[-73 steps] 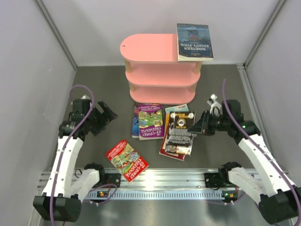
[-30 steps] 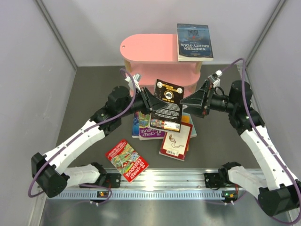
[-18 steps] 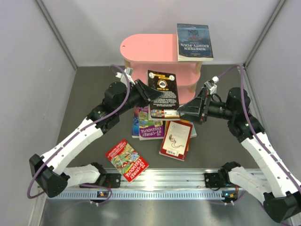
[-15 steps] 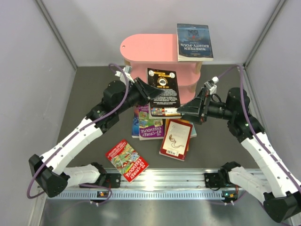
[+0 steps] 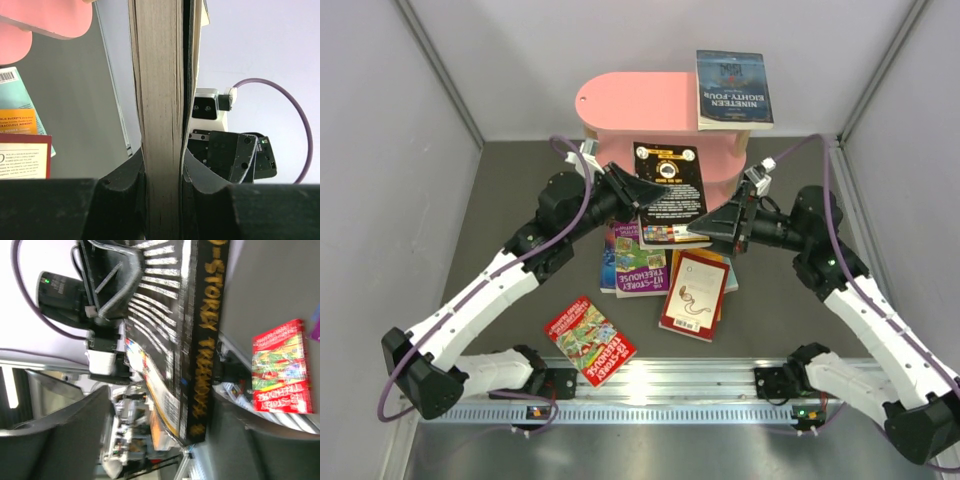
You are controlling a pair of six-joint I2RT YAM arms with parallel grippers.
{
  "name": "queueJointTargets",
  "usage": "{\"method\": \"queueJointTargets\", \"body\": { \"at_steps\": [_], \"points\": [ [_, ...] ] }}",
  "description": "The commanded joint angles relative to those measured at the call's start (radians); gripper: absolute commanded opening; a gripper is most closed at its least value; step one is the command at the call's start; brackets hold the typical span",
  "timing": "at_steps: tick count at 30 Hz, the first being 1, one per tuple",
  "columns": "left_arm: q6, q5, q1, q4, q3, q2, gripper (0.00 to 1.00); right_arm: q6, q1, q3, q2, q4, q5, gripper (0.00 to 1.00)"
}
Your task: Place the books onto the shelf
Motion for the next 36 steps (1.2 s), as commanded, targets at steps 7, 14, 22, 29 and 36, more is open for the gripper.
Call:
{"method": "queueJointTargets", "body": {
  "at_steps": [7, 14, 22, 29, 36],
  "points": [
    [-0.02, -0.007, 0.002, 0.126, 0.006, -0.031, 0.0, 0.082, 0.116, 0.071, 0.06, 0.234, 0.055, 0.16],
    [0.101, -0.046, 0.008, -0.122, 0.089, -0.047, 0.04, -0.166, 0.115, 0.348, 0.13, -0.049, 0.044, 0.0],
    [0.217, -0.187, 0.021, -0.301, 0.131, -0.151, 0.99, -0.429, -0.006, 0.952, 0.368, -0.494, 0.029, 0.0],
    [0.226, -0.248, 0.025, -0.388, 0.1, -0.243, 0.99, -0.285, -0.236, 1.257, 0.602, -0.41, -0.132, 0.0],
    [0.204, -0.306, 0.024, -0.425, 0.02, -0.367, 0.99, -0.044, -0.396, 1.289, 0.73, -0.197, -0.221, 0.0]
  ]
}}
